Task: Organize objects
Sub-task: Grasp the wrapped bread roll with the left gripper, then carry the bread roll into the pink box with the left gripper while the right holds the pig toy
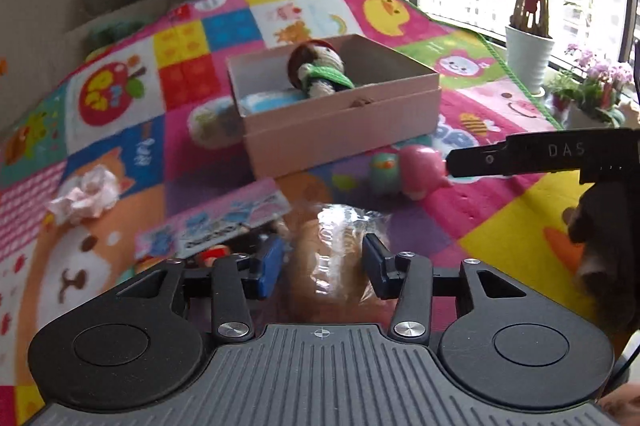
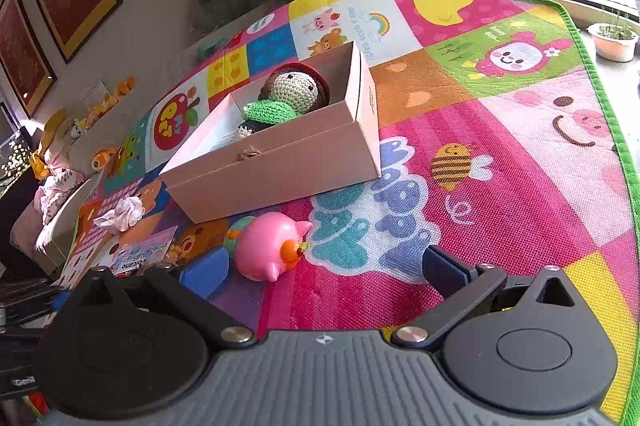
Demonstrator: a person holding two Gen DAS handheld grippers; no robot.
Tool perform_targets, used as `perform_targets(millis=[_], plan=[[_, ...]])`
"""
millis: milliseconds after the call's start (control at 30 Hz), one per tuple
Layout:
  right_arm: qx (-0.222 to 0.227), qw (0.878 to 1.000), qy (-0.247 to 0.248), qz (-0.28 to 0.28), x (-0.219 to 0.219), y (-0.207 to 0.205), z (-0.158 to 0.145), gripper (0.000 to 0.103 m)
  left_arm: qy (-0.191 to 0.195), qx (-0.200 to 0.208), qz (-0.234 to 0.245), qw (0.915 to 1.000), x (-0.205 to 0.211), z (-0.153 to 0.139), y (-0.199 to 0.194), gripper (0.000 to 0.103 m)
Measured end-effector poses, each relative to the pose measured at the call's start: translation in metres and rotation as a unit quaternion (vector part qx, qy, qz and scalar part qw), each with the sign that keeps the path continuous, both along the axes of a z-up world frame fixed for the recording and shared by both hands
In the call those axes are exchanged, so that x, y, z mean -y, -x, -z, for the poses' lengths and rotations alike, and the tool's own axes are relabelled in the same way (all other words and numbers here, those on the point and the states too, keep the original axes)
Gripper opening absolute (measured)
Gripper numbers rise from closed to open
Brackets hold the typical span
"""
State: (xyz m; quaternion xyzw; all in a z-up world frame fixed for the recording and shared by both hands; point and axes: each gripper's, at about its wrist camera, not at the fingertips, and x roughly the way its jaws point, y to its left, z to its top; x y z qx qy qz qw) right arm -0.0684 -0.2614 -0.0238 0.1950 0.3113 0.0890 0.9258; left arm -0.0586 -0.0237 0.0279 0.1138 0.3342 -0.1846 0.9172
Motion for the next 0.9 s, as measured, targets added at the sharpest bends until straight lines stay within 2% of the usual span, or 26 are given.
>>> perform_targets(millis=[100, 133, 233, 300, 467, 567, 733, 833, 900], plan=[[-0.002, 1.0, 0.003, -0.001, -0.002, -0.001, 0.0, 0.103, 0.012, -0.031, -0.006, 0.9994, 0.009, 0.007, -0.015, 0.069], [-0.002, 1.0, 0.006, -0.001, -0.002, -0.001, 0.0, 0.103, 0.013, -0.037, -0.009, 0.9992, 0.011, 0.01, -0.017, 0.07], [-0.005, 1.0, 0.017, -0.003, -0.005, -0.002, 0.001, 0.103, 0.018, -0.042, -0.017, 0.9988, 0.012, 0.012, -0.014, 0.068], [-0.009, 0.999, 0.036, -0.006, -0.011, -0.003, 0.0, 0.103, 0.034, -0.055, -0.006, 0.9979, 0.006, 0.01, -0.008, 0.06], [-0.026, 0.995, 0.094, -0.018, -0.026, -0.008, 0.0, 0.103, 0.047, -0.071, 0.015, 0.9962, -0.011, 0.01, 0.019, 0.06], [-0.032, 0.993, 0.111, -0.024, -0.03, -0.009, 0.0, 0.103, 0.061, -0.068, -0.002, 0.9958, -0.026, 0.011, 0.03, 0.06], [-0.037, 0.988, 0.136, -0.057, -0.039, -0.013, -0.003, 0.103, 0.121, -0.079, -0.04, 0.9887, -0.048, 0.013, 0.026, 0.06], [-0.035, 0.985, 0.146, -0.081, -0.051, -0.015, -0.007, 0.103, 0.123, -0.074, -0.047, 0.9885, -0.051, 0.014, 0.025, 0.06], [-0.03, 0.979, 0.192, -0.059, -0.058, -0.02, -0.011, 0.103, 0.124, -0.07, -0.048, 0.9886, -0.053, 0.014, 0.026, 0.06]])
